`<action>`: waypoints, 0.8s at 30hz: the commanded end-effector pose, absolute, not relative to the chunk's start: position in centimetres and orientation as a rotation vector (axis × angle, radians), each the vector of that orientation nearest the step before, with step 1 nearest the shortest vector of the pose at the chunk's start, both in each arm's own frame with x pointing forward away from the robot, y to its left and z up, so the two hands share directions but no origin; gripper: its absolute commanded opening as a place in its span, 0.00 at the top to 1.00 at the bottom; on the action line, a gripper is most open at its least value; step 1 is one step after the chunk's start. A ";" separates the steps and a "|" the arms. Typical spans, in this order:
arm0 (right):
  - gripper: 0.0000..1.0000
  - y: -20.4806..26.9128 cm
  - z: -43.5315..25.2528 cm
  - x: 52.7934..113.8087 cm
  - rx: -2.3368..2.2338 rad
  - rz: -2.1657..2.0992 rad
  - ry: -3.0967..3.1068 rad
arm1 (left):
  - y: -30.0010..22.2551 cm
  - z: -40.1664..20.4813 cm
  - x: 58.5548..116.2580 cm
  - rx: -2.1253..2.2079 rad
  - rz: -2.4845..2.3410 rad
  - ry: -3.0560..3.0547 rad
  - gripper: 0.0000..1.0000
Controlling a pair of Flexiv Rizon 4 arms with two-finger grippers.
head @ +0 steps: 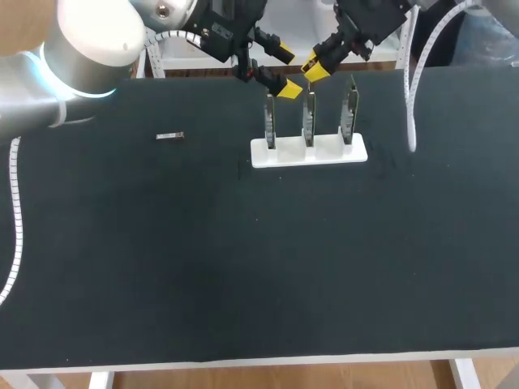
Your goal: Pick up the optical module with the left hand, and insert it into the network port with the right hand.
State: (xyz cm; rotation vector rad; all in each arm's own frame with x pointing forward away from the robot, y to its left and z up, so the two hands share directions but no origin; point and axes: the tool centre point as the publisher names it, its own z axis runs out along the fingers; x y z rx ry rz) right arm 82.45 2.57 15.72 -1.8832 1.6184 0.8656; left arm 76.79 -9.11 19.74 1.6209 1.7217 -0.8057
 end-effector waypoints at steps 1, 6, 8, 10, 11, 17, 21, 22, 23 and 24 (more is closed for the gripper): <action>1.00 2.6 15.5 83.2 -1.925 0.923 1.608 | -9.2 19.8 76.7 1.618 -0.801 1.727 0.00; 1.00 2.3 15.0 82.9 -1.908 0.932 1.619 | -9.2 19.8 76.7 1.618 -0.801 1.727 0.00; 1.00 2.3 14.9 82.8 -1.905 0.935 1.621 | -9.2 19.8 76.7 1.618 -0.801 1.727 0.00; 1.00 2.3 14.8 82.7 -1.901 0.940 1.621 | -9.2 19.8 76.7 1.618 -0.801 1.727 0.00; 1.00 2.3 14.7 82.7 -1.900 0.941 1.621 | -9.2 19.8 76.7 1.618 -0.801 1.727 0.00; 1.00 2.7 15.9 82.6 -1.891 0.948 1.568 | -9.2 19.8 76.7 1.618 -0.801 1.727 0.00; 1.00 2.7 16.7 82.6 -1.894 0.922 1.556 | -9.2 19.8 76.7 1.618 -0.801 1.727 0.00; 1.00 2.7 16.9 82.6 -1.896 0.914 1.553 | -9.2 19.8 76.7 1.618 -0.801 1.727 0.00; 1.00 2.7 17.1 82.6 -1.899 0.907 1.553 | -9.2 19.8 76.7 1.618 -0.801 1.727 0.00; 1.00 2.7 17.2 82.6 -1.901 0.900 1.554 | -9.2 19.8 76.7 1.618 -0.801 1.727 0.00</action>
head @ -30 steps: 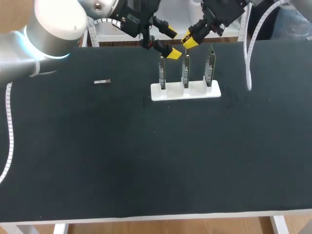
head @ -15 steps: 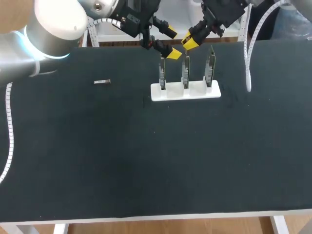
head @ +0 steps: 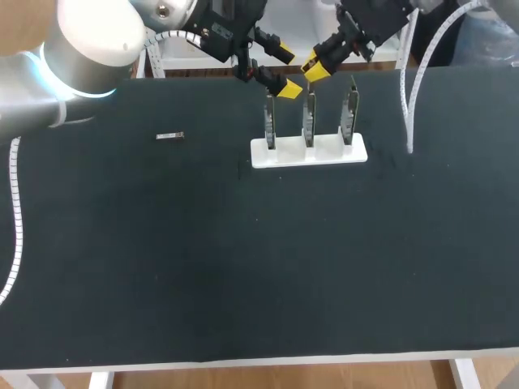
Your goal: Pick up the optical module with the left hand, and insert it into the network port with the right hand.
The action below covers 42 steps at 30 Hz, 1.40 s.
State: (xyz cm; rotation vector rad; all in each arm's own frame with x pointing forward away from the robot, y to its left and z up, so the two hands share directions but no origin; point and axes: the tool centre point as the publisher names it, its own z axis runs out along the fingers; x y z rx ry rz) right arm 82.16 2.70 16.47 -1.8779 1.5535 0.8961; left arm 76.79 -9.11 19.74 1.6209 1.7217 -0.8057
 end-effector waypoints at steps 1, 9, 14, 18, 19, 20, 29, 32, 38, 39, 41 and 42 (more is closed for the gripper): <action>1.00 2.7 17.2 82.5 -1.902 0.897 1.554 | -9.2 19.8 76.7 1.618 -0.801 1.727 0.00; 1.00 2.6 16.6 82.4 -1.908 0.893 1.574 | -9.2 19.8 76.7 1.618 -0.801 1.727 0.00; 1.00 2.4 16.2 82.2 -1.908 0.893 1.593 | -9.2 19.8 76.7 1.618 -0.801 1.727 0.00; 1.00 2.3 16.1 82.2 -1.909 0.895 1.600 | -9.2 19.8 76.7 1.618 -0.801 1.727 0.00; 1.00 2.3 16.1 82.2 -1.910 0.895 1.602 | -9.2 19.8 76.7 1.618 -0.801 1.727 0.00; 1.00 2.3 16.1 82.2 -1.911 0.896 1.602 | -9.2 19.8 76.7 1.618 -0.801 1.727 0.00; 1.00 2.7 16.5 82.2 -1.927 0.900 1.584 | -9.2 19.8 76.7 1.618 -0.801 1.727 0.00; 1.00 2.8 16.5 82.3 -1.930 0.897 1.582 | -9.2 19.8 76.7 1.618 -0.801 1.727 0.00; 1.00 2.7 16.2 82.6 -1.927 0.902 1.587 | -9.2 19.8 76.7 1.618 -0.801 1.727 0.00; 1.00 2.7 16.1 82.7 -1.926 0.905 1.588 | -9.2 19.8 76.7 1.618 -0.801 1.727 0.00; 1.00 2.7 15.9 82.8 -1.924 0.912 1.591 | -9.2 19.8 76.7 1.618 -0.801 1.727 0.00; 1.00 2.7 15.8 82.8 -1.924 0.914 1.593 | -9.2 19.8 76.7 1.618 -0.801 1.727 0.00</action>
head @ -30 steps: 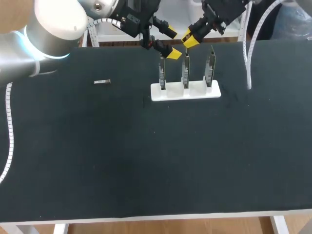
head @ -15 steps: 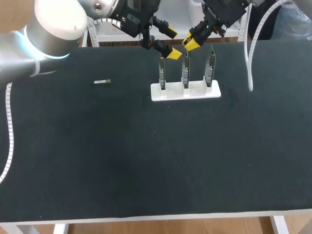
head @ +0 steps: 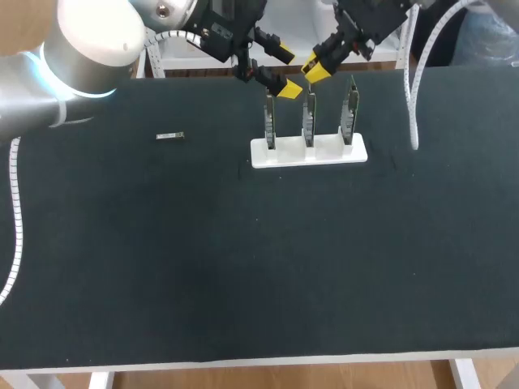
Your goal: Pick up the optical module with the left hand, and insert it into the network port with the right hand.
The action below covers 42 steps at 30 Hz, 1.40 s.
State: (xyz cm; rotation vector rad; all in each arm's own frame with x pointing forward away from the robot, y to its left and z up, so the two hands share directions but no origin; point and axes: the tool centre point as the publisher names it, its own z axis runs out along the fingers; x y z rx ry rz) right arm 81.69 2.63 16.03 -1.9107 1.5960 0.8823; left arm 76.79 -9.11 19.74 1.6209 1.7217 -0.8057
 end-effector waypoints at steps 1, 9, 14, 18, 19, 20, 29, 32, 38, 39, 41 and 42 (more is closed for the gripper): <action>1.00 2.7 15.8 82.9 -1.923 0.915 1.594 | -9.2 19.8 76.7 1.618 -0.801 1.727 0.00; 1.00 2.8 16.2 83.0 -1.923 0.914 1.586 | -9.2 19.8 76.7 1.618 -0.801 1.727 0.00; 1.00 2.8 16.5 83.4 -1.922 0.904 1.581 | -9.2 19.8 76.7 1.618 -0.801 1.727 0.00; 1.00 2.9 16.2 83.5 -1.922 0.908 1.585 | -9.2 19.8 76.7 1.618 -0.801 1.727 0.00; 1.00 2.9 16.0 83.5 -1.922 0.914 1.590 | -9.2 19.8 76.7 1.618 -0.801 1.727 0.00; 1.00 2.9 15.9 83.5 -1.921 0.915 1.593 | -9.2 19.8 76.7 1.618 -0.801 1.727 0.00; 1.00 2.5 15.6 83.5 -1.910 0.921 1.606 | -9.2 19.8 76.7 1.618 -0.801 1.727 0.00; 1.00 2.4 15.6 83.4 -1.905 0.923 1.609 | -9.2 19.8 76.7 1.618 -0.801 1.727 0.00; 1.00 2.6 16.2 82.9 -1.912 0.919 1.579 | -9.2 19.8 76.7 1.618 -0.801 1.727 0.00; 1.00 2.6 16.4 82.9 -1.915 0.914 1.572 | -9.2 19.8 76.7 1.618 -0.801 1.727 0.00; 1.00 2.7 16.7 82.8 -1.917 0.908 1.565 | -9.2 19.8 76.7 1.618 -0.801 1.727 0.00; 1.00 2.7 16.7 82.8 -1.918 0.907 1.563 | -9.2 19.8 76.7 1.618 -0.801 1.727 0.00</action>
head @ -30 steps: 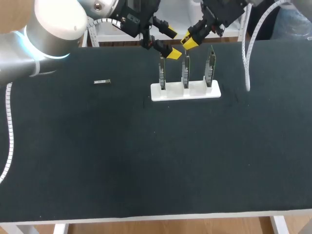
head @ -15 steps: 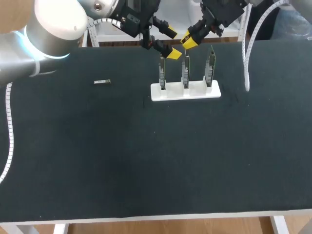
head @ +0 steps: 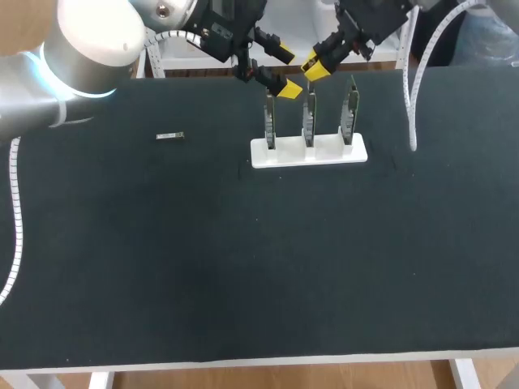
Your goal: Pick up the optical module with the left hand, and insert it into the network port with the right hand.
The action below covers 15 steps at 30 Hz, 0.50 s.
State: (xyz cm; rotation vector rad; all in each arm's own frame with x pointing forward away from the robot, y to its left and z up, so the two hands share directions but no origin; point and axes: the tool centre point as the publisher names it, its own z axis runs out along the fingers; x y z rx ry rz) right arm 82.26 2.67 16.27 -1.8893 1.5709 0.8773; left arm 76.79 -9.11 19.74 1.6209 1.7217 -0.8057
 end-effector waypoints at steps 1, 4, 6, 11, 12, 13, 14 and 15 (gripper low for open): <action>1.00 2.7 16.7 82.8 -1.919 0.905 1.563 | -9.2 19.8 76.7 1.618 -0.801 1.727 0.00; 1.00 2.5 16.5 82.9 -1.918 0.907 1.570 | -9.2 19.8 76.7 1.618 -0.801 1.727 0.00; 1.00 2.4 16.1 82.9 -1.918 0.914 1.581 | -9.2 19.8 76.7 1.618 -0.801 1.727 0.00; 1.00 2.4 15.7 83.0 -1.912 0.925 1.591 | -9.2 19.8 76.7 1.618 -0.801 1.727 0.00; 1.00 2.5 15.7 83.0 -1.912 0.926 1.592 | -9.2 19.8 76.7 1.618 -0.801 1.727 0.00; 1.00 2.5 15.6 83.0 -1.913 0.929 1.593 | -9.2 19.8 76.7 1.618 -0.801 1.727 0.00; 1.00 2.5 15.6 83.0 -1.914 0.929 1.594 | -9.2 19.8 76.7 1.618 -0.801 1.727 0.00; 1.00 2.5 15.6 83.0 -1.914 0.930 1.596 | -9.2 19.8 76.7 1.618 -0.801 1.727 0.00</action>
